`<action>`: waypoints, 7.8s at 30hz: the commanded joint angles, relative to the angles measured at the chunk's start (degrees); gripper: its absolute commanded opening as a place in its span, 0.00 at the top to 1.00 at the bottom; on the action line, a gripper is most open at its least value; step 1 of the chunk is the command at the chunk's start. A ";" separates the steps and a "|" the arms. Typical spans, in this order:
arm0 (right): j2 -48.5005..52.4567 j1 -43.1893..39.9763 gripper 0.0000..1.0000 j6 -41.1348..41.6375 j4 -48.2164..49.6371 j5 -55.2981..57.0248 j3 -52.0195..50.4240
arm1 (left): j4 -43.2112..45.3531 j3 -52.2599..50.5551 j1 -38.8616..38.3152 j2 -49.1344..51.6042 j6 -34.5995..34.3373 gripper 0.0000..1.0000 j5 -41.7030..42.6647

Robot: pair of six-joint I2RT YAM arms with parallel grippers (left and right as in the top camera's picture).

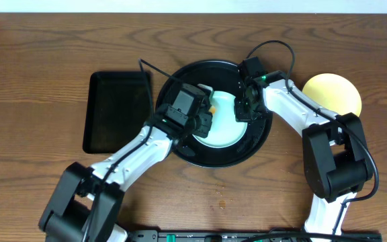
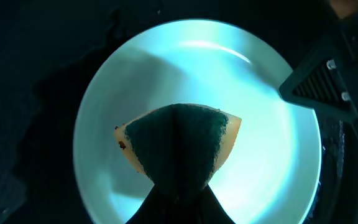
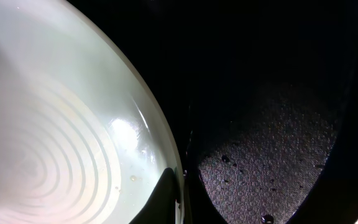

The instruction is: Clean dirty plates on tray and stack at the side

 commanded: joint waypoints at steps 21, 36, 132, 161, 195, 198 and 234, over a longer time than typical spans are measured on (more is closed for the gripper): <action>0.59 0.11 0.99 0.17 -0.28 1.01 -1.14 | 6.38 0.17 -0.87 10.97 0.20 0.92 -0.35; 0.59 0.11 0.99 0.17 -0.68 1.03 -1.14 | 10.08 -0.07 -0.87 14.16 6.51 0.92 -6.58; 0.59 0.02 0.88 0.17 0.37 1.40 -1.14 | 8.92 1.64 6.99 -4.50 -6.60 0.93 11.58; 0.59 0.07 0.79 0.17 1.57 1.22 -1.14 | -9.92 1.46 34.01 5.18 1.75 0.47 -6.62; -17.90 31.89 0.99 -10.25 -0.61 79.08 7.76 | -9.94 1.46 34.40 5.22 1.70 0.10 -6.58; -17.59 33.55 0.99 -7.30 -0.63 82.01 6.69 | -9.94 1.46 34.40 5.22 1.70 0.10 -6.58; -13.62 3.43 0.99 -5.05 2.89 12.44 -0.11 | -9.94 1.46 34.40 5.22 1.70 0.09 -6.58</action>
